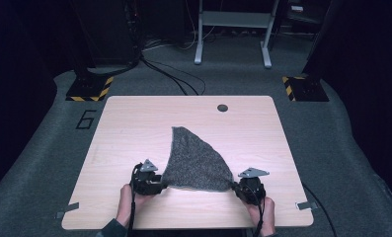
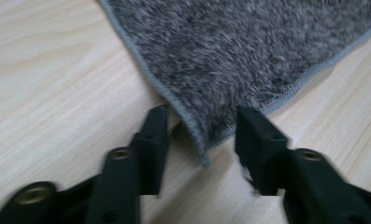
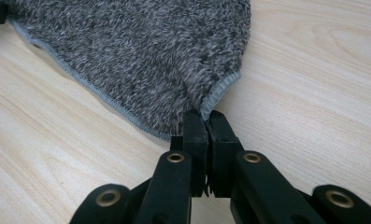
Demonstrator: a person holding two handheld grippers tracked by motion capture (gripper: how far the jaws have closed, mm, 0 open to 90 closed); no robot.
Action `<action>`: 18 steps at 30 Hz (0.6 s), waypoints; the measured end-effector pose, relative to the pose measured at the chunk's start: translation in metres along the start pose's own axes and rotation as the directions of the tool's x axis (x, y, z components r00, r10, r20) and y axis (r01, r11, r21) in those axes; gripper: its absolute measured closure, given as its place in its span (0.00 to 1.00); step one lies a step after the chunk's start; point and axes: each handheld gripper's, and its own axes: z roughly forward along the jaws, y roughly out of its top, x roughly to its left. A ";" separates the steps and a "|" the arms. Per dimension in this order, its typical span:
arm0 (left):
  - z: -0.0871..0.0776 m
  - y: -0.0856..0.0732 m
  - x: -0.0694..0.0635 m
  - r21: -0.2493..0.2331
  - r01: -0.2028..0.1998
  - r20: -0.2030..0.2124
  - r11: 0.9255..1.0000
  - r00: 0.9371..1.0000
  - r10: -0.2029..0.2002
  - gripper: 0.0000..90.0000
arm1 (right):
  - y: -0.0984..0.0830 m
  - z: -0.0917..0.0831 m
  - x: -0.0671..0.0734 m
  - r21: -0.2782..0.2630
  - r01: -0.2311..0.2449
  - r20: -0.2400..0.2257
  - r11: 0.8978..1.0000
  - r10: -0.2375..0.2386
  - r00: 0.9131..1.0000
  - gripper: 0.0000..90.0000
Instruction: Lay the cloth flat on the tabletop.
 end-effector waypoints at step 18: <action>-0.011 0.127 0.076 -0.053 -0.019 -0.174 0.998 0.985 0.009 0.98 | 0.128 0.018 -0.043 -0.002 0.068 0.170 0.998 -0.067 0.983 1.00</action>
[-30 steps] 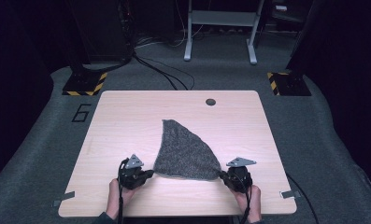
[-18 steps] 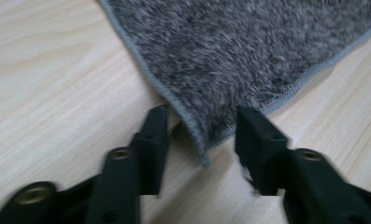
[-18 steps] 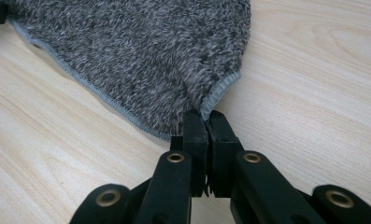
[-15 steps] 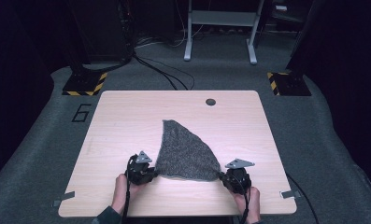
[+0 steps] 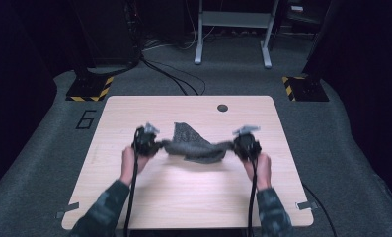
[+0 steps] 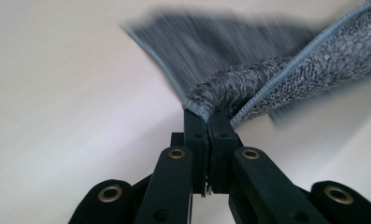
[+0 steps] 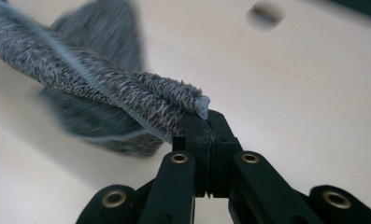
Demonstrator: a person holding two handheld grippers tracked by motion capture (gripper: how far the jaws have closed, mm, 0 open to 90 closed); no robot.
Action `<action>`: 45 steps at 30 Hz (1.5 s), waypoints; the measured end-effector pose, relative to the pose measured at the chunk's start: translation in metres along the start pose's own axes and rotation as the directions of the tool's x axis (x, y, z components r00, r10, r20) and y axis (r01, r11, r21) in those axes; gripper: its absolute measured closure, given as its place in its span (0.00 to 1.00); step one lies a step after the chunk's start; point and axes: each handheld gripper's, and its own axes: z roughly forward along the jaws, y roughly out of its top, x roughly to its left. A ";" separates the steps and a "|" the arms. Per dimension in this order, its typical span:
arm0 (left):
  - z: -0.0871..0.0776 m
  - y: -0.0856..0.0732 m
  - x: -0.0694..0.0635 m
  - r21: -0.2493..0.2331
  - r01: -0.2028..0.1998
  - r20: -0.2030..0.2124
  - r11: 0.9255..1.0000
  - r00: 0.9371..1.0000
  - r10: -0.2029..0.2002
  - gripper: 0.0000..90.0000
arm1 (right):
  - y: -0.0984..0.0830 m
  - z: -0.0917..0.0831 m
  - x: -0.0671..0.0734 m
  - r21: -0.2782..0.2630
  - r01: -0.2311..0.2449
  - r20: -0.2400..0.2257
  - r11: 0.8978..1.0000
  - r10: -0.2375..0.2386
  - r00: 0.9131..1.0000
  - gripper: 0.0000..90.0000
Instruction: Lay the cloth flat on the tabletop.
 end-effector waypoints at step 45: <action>-0.028 -0.086 -0.053 -0.096 0.048 0.087 0.994 0.995 -0.039 0.18 | -0.077 -0.024 0.023 -0.065 -0.107 -0.153 0.992 0.096 0.984 0.28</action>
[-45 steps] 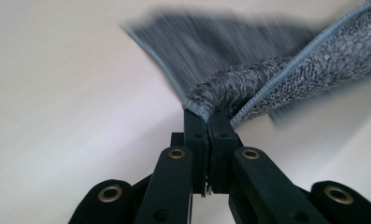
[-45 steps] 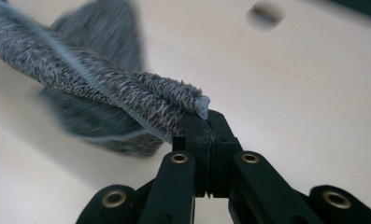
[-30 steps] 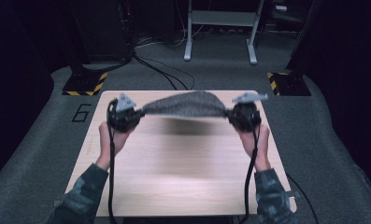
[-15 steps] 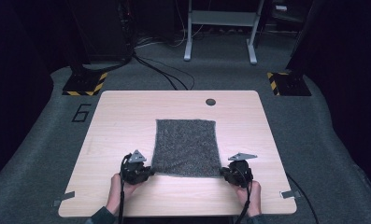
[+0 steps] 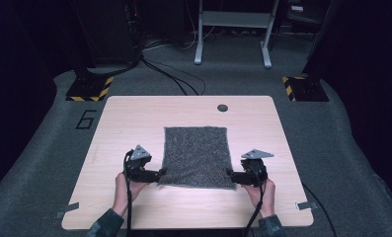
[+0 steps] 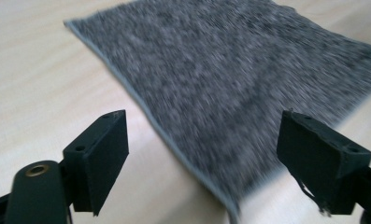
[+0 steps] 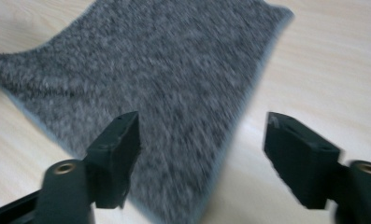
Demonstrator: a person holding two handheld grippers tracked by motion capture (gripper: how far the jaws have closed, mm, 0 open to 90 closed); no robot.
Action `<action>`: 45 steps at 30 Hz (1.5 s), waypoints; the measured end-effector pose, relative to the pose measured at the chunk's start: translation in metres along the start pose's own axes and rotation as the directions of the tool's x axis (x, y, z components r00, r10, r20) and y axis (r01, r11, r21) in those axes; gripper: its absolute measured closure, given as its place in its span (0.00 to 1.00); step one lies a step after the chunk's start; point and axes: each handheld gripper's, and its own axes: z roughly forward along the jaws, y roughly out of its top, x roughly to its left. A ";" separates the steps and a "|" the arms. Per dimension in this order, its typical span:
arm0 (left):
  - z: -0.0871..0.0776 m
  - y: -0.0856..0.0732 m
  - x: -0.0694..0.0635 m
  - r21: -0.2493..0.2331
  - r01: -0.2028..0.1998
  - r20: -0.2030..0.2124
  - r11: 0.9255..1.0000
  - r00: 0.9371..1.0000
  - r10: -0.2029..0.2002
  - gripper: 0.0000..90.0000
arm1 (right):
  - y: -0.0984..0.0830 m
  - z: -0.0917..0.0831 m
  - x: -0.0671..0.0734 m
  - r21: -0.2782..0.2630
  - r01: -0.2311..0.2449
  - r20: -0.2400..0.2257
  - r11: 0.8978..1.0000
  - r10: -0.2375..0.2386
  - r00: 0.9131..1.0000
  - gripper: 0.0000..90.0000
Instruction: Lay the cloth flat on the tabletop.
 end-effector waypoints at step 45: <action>0.045 -0.028 -0.014 0.145 -0.069 -0.064 0.987 0.995 0.078 0.16 | -0.053 0.031 0.034 0.122 0.111 0.003 0.986 -0.112 0.994 0.10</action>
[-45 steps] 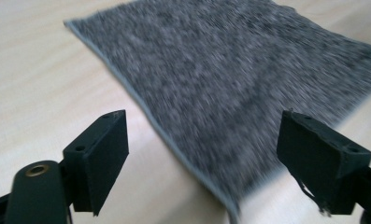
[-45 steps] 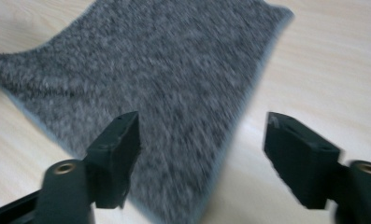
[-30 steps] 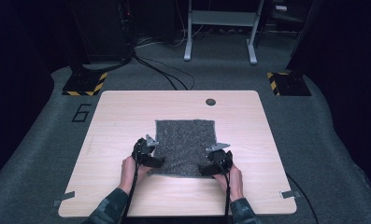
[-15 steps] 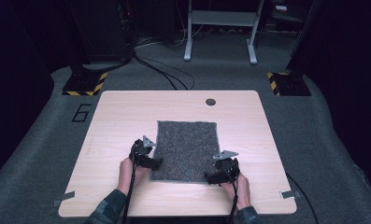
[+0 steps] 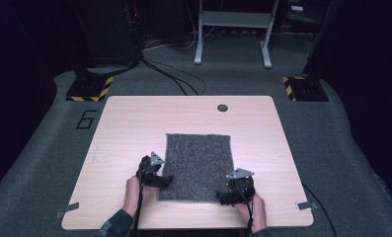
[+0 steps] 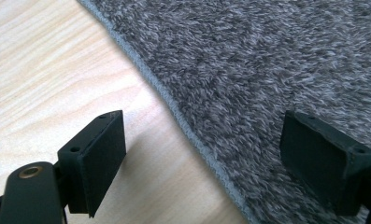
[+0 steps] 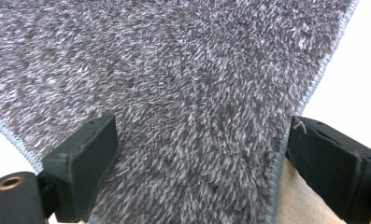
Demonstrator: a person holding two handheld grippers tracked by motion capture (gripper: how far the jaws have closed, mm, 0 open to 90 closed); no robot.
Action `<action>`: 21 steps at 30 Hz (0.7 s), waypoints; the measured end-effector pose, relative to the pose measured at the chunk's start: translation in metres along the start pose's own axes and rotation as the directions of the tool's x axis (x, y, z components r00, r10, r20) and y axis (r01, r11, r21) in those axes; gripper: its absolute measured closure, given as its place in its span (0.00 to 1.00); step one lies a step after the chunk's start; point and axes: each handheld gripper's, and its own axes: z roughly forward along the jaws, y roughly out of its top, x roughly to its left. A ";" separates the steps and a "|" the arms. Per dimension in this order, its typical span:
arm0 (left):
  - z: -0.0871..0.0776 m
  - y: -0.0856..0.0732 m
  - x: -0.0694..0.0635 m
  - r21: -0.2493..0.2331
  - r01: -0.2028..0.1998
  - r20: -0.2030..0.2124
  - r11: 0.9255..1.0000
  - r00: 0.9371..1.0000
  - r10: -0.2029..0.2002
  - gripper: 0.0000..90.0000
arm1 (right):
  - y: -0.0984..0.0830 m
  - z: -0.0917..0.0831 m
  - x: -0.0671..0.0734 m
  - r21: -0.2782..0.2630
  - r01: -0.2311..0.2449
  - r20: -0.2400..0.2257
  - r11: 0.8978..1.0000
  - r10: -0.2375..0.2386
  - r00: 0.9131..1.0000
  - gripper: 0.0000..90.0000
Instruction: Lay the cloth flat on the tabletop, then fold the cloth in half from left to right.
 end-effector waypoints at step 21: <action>-0.011 0.020 0.021 -0.059 0.051 0.023 0.997 0.999 -0.049 0.07 | 0.011 -0.021 0.005 -0.091 0.014 -0.038 0.996 -0.017 0.999 0.03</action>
